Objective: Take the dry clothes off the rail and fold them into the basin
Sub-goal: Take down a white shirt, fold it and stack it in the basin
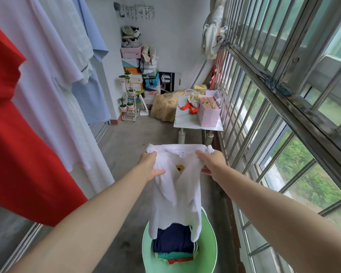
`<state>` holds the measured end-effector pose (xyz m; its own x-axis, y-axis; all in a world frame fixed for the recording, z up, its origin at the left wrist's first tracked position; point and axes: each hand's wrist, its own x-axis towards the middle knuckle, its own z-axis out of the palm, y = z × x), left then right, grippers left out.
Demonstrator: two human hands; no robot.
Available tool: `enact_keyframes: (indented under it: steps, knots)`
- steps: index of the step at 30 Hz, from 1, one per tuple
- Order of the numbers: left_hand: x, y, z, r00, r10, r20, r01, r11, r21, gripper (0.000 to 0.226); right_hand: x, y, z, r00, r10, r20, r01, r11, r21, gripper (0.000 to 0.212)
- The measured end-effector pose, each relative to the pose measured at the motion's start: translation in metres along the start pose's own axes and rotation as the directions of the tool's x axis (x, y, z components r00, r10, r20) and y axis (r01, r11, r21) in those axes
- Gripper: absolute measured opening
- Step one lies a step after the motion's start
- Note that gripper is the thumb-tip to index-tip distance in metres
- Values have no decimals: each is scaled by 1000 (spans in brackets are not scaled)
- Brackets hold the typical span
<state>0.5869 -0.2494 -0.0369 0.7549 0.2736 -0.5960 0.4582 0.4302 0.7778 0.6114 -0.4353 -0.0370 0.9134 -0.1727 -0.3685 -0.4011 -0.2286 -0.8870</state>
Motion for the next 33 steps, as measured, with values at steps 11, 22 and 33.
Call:
enact_keyframes:
  steps: [11,22,33]
  knots:
    - [-24,-9,24,882,70,465,-200,951,237,37,-12,-14,15,912,-97,399,96,995,22,16]
    - [-27,10,5,840,261,475,-488,746,453,11,-15,-23,0,874,-305,377,305,950,62,24]
    - [-52,40,-15,761,180,623,-581,616,532,11,-11,8,-18,782,-109,614,104,994,43,41]
